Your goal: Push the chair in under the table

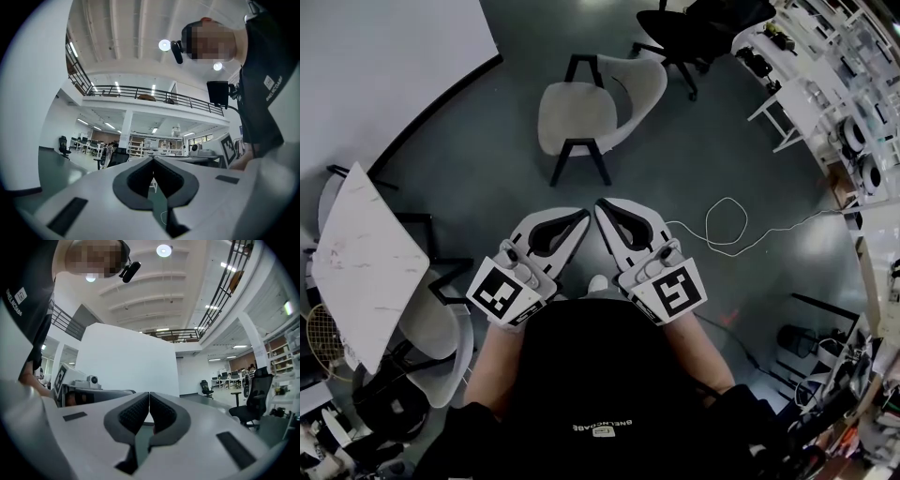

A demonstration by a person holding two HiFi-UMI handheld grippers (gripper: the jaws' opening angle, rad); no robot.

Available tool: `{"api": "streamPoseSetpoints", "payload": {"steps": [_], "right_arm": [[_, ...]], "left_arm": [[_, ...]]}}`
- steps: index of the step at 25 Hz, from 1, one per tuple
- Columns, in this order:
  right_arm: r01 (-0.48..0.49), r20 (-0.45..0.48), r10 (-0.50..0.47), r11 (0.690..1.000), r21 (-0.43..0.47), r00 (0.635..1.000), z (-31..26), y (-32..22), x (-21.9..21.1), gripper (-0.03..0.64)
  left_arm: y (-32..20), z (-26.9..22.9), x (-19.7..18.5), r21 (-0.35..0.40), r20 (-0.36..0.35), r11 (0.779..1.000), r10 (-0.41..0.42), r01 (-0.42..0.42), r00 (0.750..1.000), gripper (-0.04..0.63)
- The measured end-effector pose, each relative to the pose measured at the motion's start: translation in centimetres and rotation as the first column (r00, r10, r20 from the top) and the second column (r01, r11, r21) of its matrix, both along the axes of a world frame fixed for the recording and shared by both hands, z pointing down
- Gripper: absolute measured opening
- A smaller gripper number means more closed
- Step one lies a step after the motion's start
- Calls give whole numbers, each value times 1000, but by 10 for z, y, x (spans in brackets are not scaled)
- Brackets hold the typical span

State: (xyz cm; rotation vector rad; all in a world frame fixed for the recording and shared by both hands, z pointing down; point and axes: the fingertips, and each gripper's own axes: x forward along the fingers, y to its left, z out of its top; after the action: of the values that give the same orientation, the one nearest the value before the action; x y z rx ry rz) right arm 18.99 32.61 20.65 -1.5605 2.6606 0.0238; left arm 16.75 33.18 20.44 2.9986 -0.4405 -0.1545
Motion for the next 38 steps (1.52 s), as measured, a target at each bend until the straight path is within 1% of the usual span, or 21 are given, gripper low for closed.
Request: {"api": "streamPoseSetpoints", "payload": {"steps": [2,5,7,10,13,17,22,29,34,38], "right_arm": [[-9,6,9,1000,-9,1000,4,0,9,12],[-19,23,20,999,-29,1000,12,1,21,12],[-26,29,27,999,-43,999,17,2,28,12],[-32,38,35,998,-61,999,24,-3,33,12],[-37,37,39,997,-69,999,30,-15,33,12],[-46,31,49,995,-89,998,38,-40,32,12],[-62,27,66,990,-125,997,49,-86,29,12],[-69,29,74,987,-145,997,56,-178,12,12],[-81,19,85,985,-153,996,59,-241,-5,12],[-101,13,105,981,-166,994,63,-276,-16,12]], "left_arm": [[1,1,7,10,8,1000,-16,15,1000,5],[0,10,12,-38,32,999,-29,31,999,5],[-1,13,15,-71,30,997,-26,28,999,5],[-5,17,15,-90,33,996,-22,25,999,3],[-19,24,13,-122,30,992,-19,22,999,3],[-48,33,9,-143,34,989,-30,35,999,3],[-95,42,4,-163,36,986,-19,25,999,3],[-177,51,-8,-159,63,987,13,-3,998,3],[-237,56,-29,-134,78,991,-1,12,997,3],[-272,65,-48,-136,72,990,-24,34,997,3]]}}
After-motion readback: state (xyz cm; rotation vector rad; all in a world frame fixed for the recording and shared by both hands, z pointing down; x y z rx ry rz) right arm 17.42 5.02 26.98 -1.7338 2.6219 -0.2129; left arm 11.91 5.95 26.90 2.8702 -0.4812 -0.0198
